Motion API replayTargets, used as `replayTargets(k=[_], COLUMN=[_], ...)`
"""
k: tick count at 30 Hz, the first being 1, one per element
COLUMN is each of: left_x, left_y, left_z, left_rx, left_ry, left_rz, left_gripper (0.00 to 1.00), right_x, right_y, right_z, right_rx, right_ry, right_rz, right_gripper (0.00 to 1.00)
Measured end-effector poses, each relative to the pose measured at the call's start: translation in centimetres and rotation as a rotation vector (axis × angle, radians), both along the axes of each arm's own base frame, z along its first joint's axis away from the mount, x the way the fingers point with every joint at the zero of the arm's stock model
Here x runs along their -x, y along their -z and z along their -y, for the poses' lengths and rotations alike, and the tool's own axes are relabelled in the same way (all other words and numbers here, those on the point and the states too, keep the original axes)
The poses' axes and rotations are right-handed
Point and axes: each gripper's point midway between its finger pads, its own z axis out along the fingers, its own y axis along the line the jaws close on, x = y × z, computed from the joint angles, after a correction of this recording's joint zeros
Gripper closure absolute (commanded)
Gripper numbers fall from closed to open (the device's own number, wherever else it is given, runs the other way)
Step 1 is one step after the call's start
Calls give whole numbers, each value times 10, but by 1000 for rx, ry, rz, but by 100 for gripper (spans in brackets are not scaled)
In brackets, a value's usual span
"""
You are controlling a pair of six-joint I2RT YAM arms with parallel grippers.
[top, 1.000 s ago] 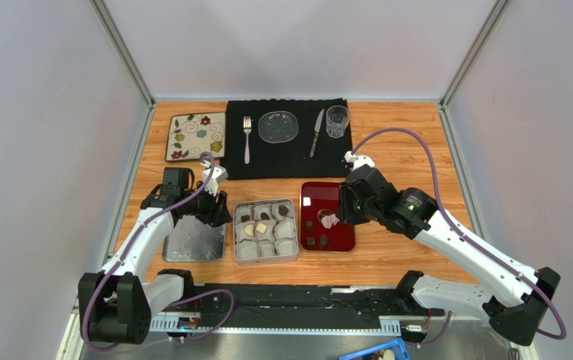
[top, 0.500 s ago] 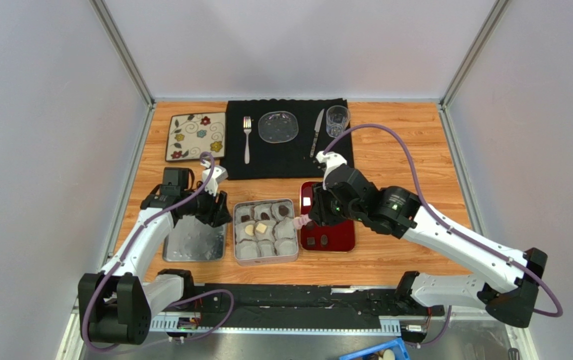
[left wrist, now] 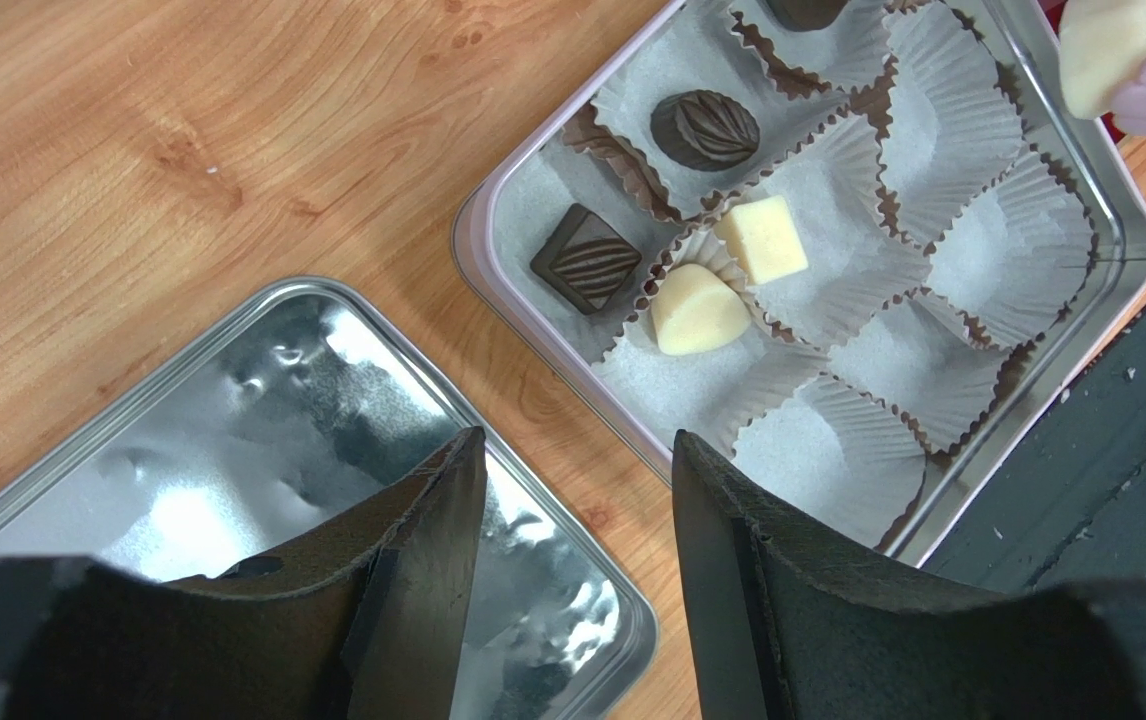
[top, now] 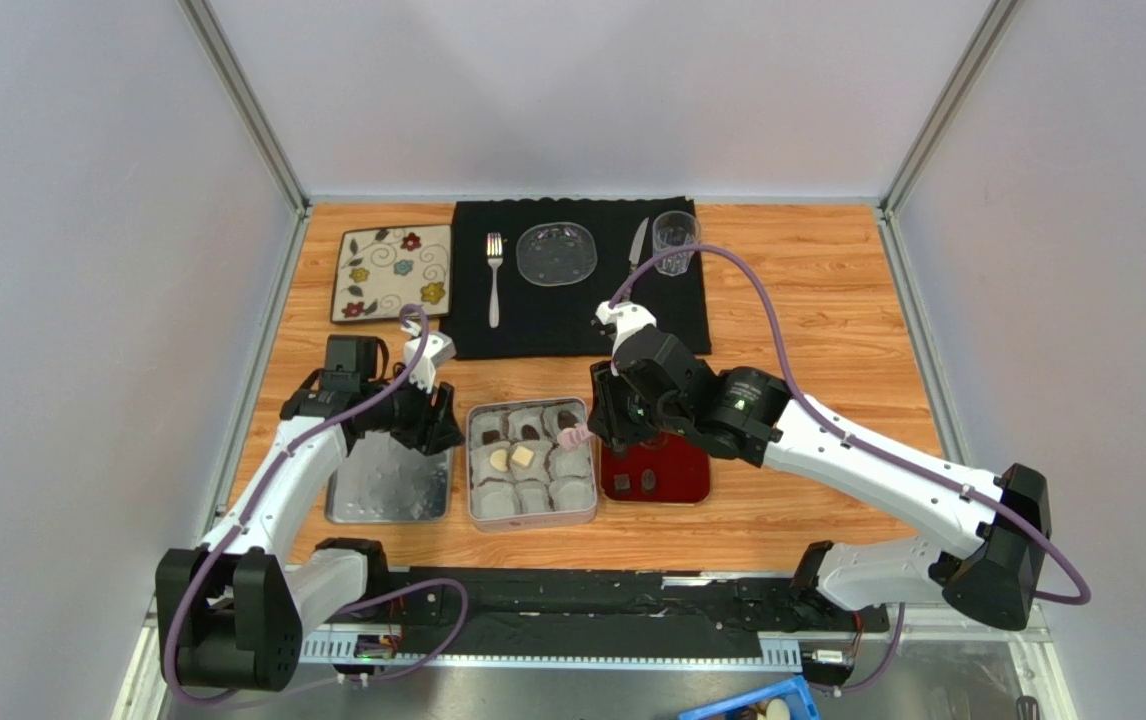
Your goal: Pack the chocolate
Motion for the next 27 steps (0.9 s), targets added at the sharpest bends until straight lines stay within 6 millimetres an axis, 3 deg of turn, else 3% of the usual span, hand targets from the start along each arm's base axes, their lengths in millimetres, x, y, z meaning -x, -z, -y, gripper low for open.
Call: replayTargets(k=[27], left_x=[-3], left_y=[-6], left_z=[0], left_rx=[-1], left_ry=[3], left_rz=[11], left_gripper=[43], right_x=[3], right_y=[18], right_z=[2], right_rx=[32], right_ry=[-5], right_rz=[-20], right_gripper=[70])
